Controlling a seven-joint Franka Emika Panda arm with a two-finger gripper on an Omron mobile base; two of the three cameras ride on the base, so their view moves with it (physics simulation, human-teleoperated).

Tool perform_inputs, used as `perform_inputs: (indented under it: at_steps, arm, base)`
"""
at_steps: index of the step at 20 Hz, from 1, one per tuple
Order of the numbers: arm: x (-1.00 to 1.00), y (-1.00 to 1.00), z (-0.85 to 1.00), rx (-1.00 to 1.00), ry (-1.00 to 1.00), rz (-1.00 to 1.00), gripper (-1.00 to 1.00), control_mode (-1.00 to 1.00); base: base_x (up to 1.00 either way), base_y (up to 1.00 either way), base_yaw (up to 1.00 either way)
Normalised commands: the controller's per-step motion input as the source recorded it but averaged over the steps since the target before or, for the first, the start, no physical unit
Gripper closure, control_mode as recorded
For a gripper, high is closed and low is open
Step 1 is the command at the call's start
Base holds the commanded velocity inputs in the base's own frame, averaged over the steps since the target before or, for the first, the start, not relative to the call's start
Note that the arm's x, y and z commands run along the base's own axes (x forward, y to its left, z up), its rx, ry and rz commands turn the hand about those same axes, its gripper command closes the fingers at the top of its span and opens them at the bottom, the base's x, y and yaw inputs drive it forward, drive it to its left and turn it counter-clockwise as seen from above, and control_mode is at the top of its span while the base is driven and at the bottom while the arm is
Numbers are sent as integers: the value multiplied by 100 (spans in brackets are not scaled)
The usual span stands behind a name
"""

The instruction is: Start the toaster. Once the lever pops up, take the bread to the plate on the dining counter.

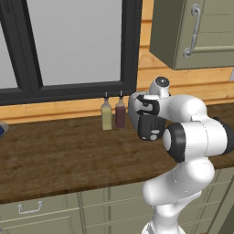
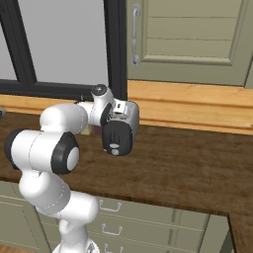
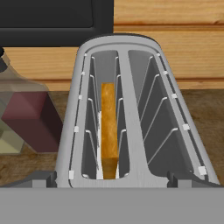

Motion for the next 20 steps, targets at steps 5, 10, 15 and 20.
perform_inputs:
  at_steps: [5, 10, 15, 20]
  arm:
    - [0, 0, 0, 0, 0, 0, -100, -100]
    - [0, 0, 0, 0, 0, 0, -100, -100]
    - [0, 0, 0, 0, 0, 0, -100, -100]
    - [0, 0, 0, 0, 0, 0, -100, -100]
  base:
    - [0, 0, 0]
    - [0, 0, 0]
    - [0, 0, 0]
    - [0, 0, 0]
